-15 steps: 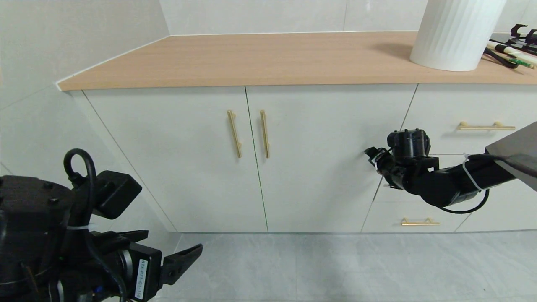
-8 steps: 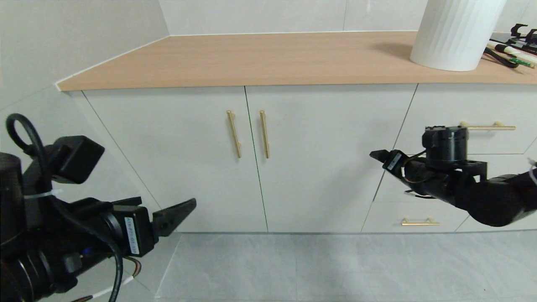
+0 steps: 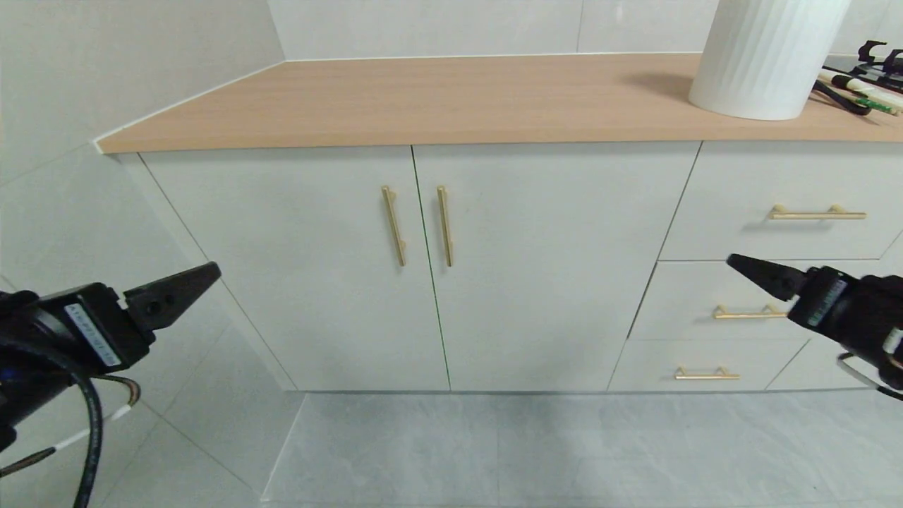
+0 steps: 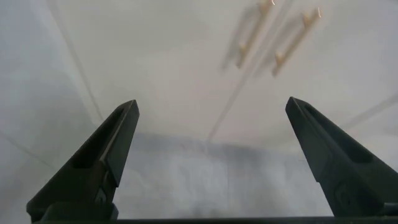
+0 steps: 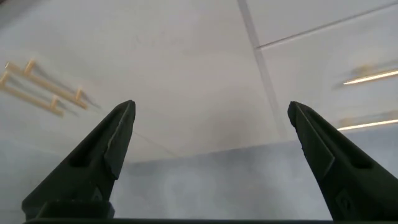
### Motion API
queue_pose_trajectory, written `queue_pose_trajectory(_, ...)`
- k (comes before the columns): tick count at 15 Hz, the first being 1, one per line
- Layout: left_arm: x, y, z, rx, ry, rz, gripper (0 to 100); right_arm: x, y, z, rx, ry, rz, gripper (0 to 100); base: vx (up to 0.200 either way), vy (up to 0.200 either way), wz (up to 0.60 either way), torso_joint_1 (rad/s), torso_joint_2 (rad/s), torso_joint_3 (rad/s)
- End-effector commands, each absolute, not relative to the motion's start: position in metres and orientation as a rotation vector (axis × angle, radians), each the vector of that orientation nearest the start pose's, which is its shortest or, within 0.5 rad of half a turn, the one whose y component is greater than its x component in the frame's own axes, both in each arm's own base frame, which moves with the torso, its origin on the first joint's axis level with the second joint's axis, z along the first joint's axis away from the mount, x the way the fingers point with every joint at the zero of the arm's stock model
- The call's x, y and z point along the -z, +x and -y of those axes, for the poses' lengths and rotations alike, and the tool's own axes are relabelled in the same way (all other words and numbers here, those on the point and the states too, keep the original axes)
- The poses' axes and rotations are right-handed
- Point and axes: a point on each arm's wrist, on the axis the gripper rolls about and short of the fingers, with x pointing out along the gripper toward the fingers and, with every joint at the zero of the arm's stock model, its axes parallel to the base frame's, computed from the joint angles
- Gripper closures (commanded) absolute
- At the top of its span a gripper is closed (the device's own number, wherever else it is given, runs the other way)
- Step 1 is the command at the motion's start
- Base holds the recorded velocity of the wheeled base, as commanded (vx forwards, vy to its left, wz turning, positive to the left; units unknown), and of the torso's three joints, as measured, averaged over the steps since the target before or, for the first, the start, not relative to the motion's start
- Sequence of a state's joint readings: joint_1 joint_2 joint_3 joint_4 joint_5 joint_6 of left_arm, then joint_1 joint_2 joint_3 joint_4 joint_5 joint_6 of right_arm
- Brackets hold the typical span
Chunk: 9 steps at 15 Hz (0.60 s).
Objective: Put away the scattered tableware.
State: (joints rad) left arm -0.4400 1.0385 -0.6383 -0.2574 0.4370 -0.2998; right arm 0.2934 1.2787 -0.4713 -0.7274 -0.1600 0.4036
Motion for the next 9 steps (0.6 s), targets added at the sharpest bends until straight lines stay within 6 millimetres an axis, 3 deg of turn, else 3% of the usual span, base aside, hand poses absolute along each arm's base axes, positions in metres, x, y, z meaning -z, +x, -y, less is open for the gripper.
queue_pose_trajectory(1,-0.245,0.093,0.029,-0.043,-0.210,-0.036,0,-0.196,0.087,-0.022,-0.152,0.217,0.086,0,0.000,0.000,0.00,0.000,0.00,0.000)
queue_pose_trajectory(2,-0.244,0.085,0.025,-0.039,-0.175,-0.018,0,-0.194,0.076,-0.018,-0.153,0.198,0.109,0,0.000,0.000,0.00,0.000,0.00,0.000)
queue_pose_trajectory(4,-0.235,0.057,0.010,-0.088,-0.112,0.048,0,-0.185,0.033,-0.006,-0.119,0.156,0.143,0,0.000,0.000,0.00,0.000,0.00,0.000)
queue_pose_trajectory(5,-0.233,0.051,0.008,-0.097,-0.109,0.064,0,-0.181,0.024,-0.002,-0.097,0.139,0.142,0,0.000,0.000,0.00,0.000,0.00,0.000)
queue_pose_trajectory(6,-0.225,0.035,0.001,-0.122,-0.112,0.102,0,-0.166,0.000,0.004,0.016,0.055,0.127,0,0.000,0.000,0.00,0.000,0.00,0.000)
queue_pose_trajectory(9,-0.205,0.006,-0.008,-0.163,-0.074,0.148,0,-0.146,-0.034,0.007,0.098,-0.005,0.189,0,0.000,0.000,0.00,0.000,0.00,0.000)
